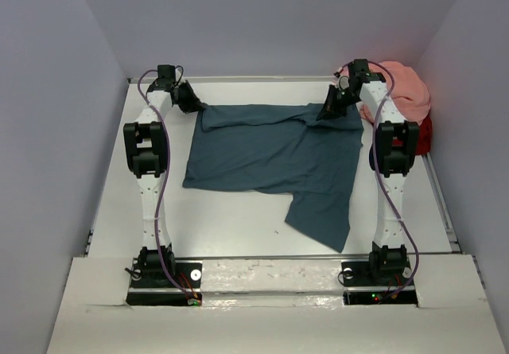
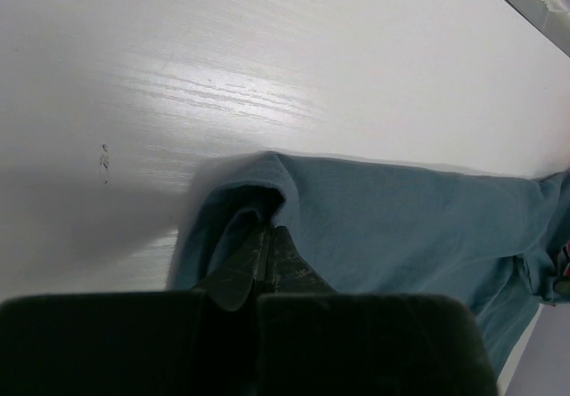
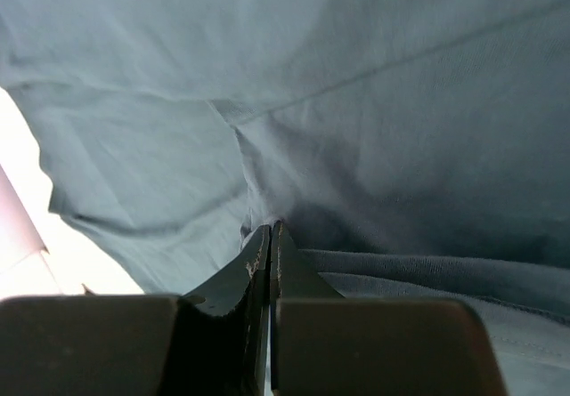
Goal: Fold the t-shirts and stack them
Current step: Fold the flattened tshirt in 1/3 of the way
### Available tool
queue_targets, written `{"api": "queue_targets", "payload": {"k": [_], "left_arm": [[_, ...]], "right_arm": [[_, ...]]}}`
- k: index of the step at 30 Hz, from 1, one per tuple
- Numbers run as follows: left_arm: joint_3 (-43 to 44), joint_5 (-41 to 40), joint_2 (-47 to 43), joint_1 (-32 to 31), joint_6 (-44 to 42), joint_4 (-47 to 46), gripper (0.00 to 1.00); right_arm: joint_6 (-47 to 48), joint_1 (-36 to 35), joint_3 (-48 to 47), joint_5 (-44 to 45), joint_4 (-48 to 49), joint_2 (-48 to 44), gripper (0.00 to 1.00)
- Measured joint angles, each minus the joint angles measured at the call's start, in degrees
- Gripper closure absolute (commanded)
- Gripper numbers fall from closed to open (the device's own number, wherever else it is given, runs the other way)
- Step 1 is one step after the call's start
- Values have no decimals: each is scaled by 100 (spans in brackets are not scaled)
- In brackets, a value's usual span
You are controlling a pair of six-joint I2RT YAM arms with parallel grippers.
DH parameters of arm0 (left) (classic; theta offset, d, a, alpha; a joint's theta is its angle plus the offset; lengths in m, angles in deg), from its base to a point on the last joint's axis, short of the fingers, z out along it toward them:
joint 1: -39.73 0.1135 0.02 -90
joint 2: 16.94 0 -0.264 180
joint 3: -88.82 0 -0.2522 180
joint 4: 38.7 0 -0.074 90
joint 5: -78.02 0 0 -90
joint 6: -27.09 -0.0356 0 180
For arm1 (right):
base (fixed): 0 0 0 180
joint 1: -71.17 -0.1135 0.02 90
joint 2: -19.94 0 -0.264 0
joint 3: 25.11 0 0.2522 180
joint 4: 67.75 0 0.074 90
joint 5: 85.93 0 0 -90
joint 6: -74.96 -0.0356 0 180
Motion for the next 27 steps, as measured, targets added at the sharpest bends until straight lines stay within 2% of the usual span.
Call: {"api": "queue_targets", "payload": {"k": [8,18,25,26,27], "left_arm": [[0,0,0,0,15,0,100],[39,0,2,55,17,-11,100],[48,2,2,240,15,-20,100],[50,7,2,260,15,-24,100],[55,13,2,302,15,-24,100]], "right_arm": [[-2,-142,750,-63,-109,-208,100],[2,-208,962,-116,-98,-573,100],[48,-221,1572,-116,-11,-715,100],[42,-223,1705,-114,4,-732,93],[42,-238,1812,-109,9,-739,67]]}}
